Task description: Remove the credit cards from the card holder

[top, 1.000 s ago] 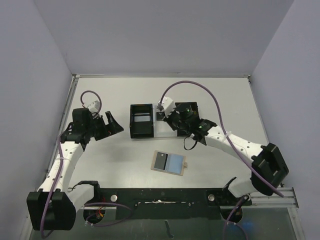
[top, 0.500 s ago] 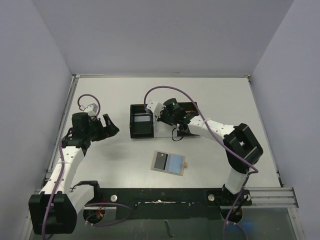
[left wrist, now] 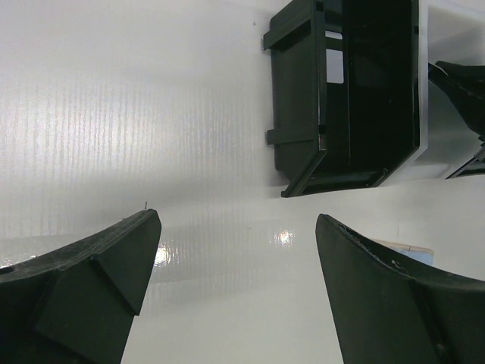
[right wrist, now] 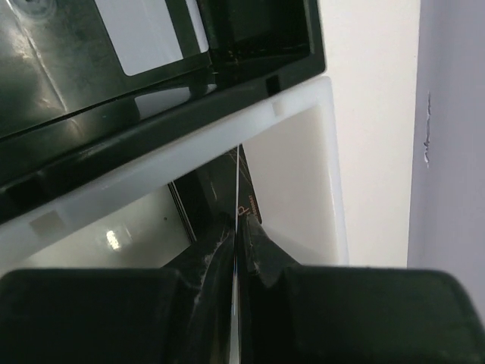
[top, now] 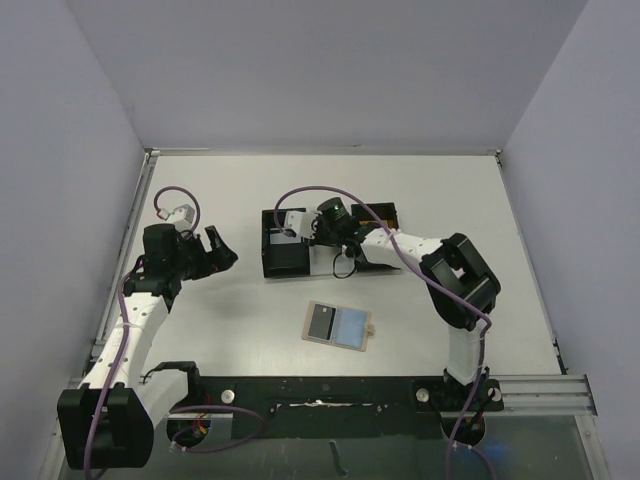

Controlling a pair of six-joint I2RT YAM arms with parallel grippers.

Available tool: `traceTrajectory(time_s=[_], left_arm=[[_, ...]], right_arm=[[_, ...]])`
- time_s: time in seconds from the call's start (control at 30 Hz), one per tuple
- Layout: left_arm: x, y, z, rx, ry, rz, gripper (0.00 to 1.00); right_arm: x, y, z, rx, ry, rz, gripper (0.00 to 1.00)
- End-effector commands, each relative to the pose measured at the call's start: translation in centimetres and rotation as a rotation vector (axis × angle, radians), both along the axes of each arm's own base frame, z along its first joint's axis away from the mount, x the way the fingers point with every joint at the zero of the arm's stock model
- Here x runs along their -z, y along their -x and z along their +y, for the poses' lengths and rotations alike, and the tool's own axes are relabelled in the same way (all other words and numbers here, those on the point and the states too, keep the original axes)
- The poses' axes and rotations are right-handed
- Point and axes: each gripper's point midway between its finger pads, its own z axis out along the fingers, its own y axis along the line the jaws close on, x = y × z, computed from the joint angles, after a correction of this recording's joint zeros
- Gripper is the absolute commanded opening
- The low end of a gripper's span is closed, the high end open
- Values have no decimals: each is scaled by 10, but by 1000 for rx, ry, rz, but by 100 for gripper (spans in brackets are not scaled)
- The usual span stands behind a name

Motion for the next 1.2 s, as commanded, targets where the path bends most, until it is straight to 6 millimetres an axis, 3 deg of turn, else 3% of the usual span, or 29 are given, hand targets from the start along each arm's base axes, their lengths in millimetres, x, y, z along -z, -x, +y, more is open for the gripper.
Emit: traceTrajectory(time_s=[0.0, 0.13, 0.33, 0.7, 0.97, 1.1, 1.17], left_arm=[[-20, -13, 0, 16, -8, -95, 84], [-18, -13, -1, 24, -4, -90, 83], [-17, -13, -3, 34, 0, -86, 84], [-12, -13, -5, 44, 7, -67, 83], [-11, -13, -5, 48, 8, -62, 84], [-11, -13, -5, 49, 9, -63, 84], [-12, -13, -5, 46, 6, -65, 83]], right_arm=[[-10, -19, 7, -57, 27, -46, 4], [2, -22, 3, -54, 52, -6, 7], [6, -8, 7, -98, 20, 81, 26], [11, -13, -5, -35, 12, 109, 29], [-13, -23, 0, 13, -64, 62, 30], [-50, -19, 13, 32, -225, 36, 33], [-81, -17, 15, 59, -327, -11, 36]])
